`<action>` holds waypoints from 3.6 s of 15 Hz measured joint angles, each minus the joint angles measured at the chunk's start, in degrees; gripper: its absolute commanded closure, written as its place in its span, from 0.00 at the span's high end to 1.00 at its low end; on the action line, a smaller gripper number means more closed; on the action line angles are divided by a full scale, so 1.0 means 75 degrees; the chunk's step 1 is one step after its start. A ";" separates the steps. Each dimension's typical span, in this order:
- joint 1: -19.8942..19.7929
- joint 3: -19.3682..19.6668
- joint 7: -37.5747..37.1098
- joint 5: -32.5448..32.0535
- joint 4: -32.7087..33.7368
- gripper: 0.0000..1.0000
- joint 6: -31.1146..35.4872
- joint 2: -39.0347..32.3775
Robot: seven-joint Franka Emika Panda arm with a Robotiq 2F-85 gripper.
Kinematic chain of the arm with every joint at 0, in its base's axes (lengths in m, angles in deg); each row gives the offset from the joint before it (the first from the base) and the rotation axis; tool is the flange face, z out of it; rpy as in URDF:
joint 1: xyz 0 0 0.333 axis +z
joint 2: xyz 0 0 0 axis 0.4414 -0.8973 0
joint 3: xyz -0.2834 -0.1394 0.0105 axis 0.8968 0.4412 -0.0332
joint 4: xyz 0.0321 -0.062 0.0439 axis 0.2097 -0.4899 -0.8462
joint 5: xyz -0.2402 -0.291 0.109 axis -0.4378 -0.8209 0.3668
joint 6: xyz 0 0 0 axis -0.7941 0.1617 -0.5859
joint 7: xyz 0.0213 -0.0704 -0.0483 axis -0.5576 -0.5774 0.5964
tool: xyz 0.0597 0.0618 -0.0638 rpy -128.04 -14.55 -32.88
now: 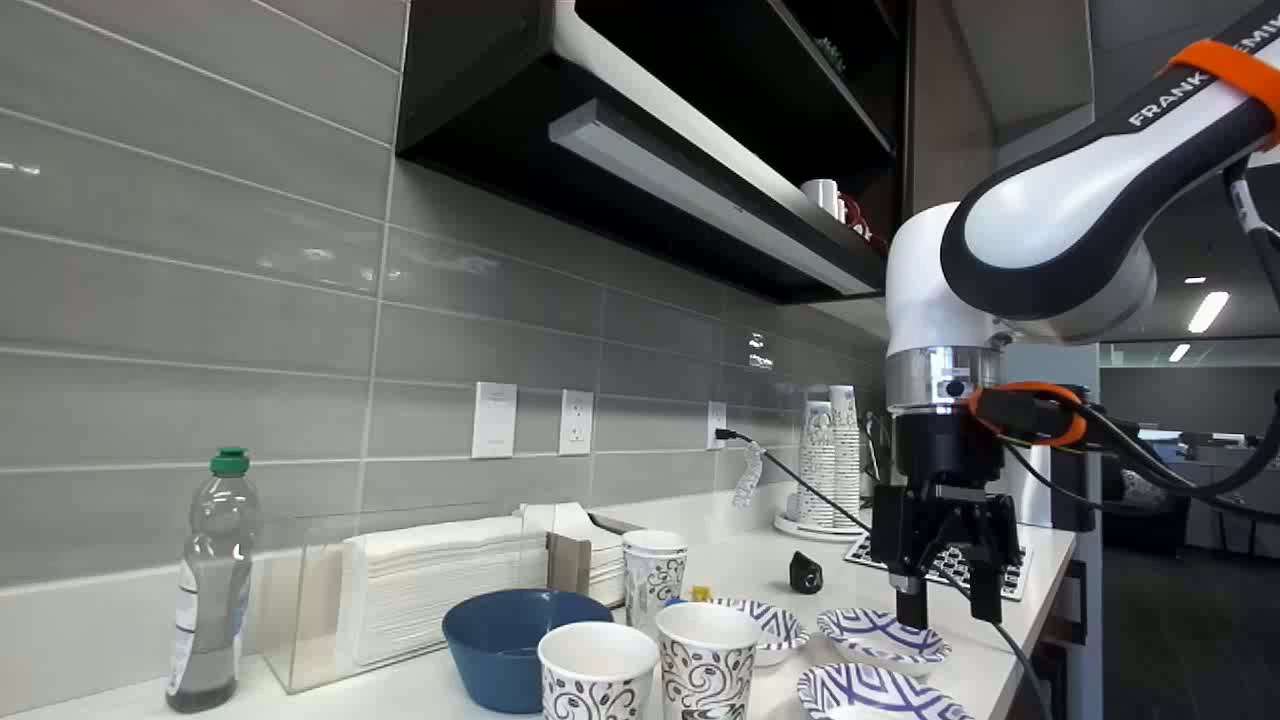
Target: Stack the bowls together
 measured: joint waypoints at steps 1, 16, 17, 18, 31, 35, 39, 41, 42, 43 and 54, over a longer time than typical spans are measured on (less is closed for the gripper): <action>0.0000 0.0000 0.0000 0.0000 0.0000 1.00 0.0000 0.0000; -0.0341 0.1440 0.1740 0.0260 -0.0173 1.00 0.0132 -0.0365; -0.0353 0.1585 0.1955 0.0390 -0.0174 1.00 0.0136 -0.0430; -0.0357 0.1666 0.2060 0.0446 -0.0174 1.00 0.0148 -0.0483; -0.0352 0.1724 0.2476 0.1093 -0.0174 1.00 0.0841 -0.1096; -0.0352 0.1725 0.2660 0.1436 -0.0169 1.00 0.1399 -0.1574; -0.0352 0.1721 0.2743 0.1605 -0.0112 0.72 0.1723 -0.1970; -0.0352 0.1718 0.2745 0.1616 -0.0091 0.63 0.1832 -0.2110; -0.0352 0.1718 0.2745 0.1618 -0.0084 0.56 0.1870 -0.2158; -0.0353 0.1717 0.2745 0.1618 -0.0075 0.48 0.1897 -0.2196; -0.0430 0.1717 0.2745 0.1619 0.0044 0.02 0.1932 -0.2267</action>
